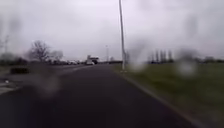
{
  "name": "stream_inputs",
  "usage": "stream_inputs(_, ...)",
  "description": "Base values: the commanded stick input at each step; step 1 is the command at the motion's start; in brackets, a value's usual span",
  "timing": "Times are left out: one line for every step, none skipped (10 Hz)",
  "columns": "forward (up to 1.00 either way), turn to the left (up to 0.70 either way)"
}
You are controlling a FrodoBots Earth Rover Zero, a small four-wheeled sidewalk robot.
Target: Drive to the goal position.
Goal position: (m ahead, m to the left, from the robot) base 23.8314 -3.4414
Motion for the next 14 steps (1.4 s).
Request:
stream_inputs(1.0,0.0)
stream_inputs(1.0,0.0)
stream_inputs(1.0,0.39)
stream_inputs(1.0,0.4)
stream_inputs(1.0,0.07)
stream_inputs(1.0,0.03)
stream_inputs(1.0,0.0)
stream_inputs(1.0,0.0)
stream_inputs(1.0,0.0)
stream_inputs(1.0,0.0)
stream_inputs(1.0,0.0)
stream_inputs(1.0,0.0)
stream_inputs(1.0,0.0)
stream_inputs(1.0,0.0)
